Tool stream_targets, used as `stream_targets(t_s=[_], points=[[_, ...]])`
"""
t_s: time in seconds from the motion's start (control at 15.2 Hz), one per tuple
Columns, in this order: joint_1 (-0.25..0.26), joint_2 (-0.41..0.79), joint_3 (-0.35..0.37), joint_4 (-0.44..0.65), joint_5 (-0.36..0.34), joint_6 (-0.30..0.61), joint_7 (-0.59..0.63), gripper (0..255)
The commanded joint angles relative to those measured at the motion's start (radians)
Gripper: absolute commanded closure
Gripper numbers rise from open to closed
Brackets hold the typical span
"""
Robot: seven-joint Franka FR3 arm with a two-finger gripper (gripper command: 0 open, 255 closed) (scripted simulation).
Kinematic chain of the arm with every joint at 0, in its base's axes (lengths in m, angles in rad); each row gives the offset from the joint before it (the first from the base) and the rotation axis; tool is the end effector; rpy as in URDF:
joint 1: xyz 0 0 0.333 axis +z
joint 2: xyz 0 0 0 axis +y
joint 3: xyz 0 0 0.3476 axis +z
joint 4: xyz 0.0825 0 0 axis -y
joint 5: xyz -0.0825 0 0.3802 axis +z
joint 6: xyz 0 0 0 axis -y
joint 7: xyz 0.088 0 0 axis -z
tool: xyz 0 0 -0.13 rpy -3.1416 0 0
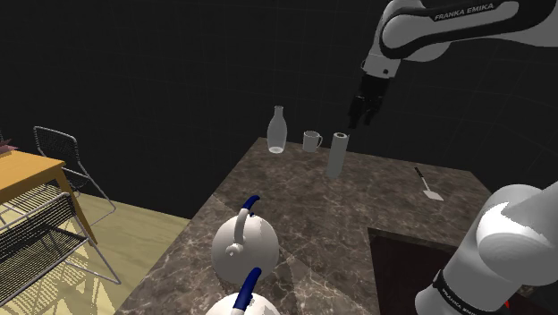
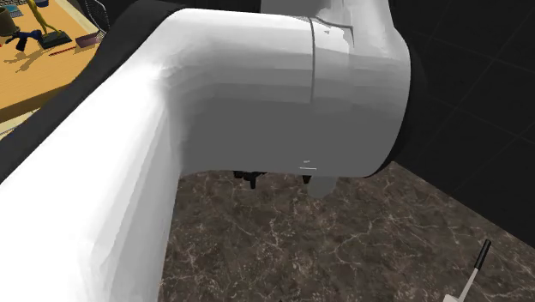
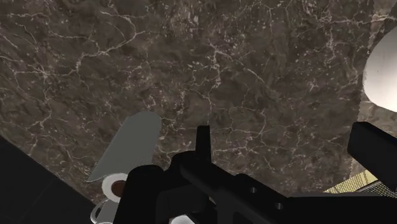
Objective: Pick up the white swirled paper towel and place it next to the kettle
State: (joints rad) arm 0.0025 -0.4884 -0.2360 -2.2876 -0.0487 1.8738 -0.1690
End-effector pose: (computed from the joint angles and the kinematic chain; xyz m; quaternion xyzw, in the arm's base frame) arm 0.3845 -0.1093 0.5436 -0.9989 0.0141 -0.0371 0.0250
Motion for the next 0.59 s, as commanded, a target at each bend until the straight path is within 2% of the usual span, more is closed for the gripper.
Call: stream_targets(t_s=[0.0, 0.53], points=[[0.001, 0.062, -0.026, 0.026, -0.007, 0.037, -0.049, 0], [0.000, 0.339, -0.127, 0.169, 0.018, 0.169, -0.257, 0]])
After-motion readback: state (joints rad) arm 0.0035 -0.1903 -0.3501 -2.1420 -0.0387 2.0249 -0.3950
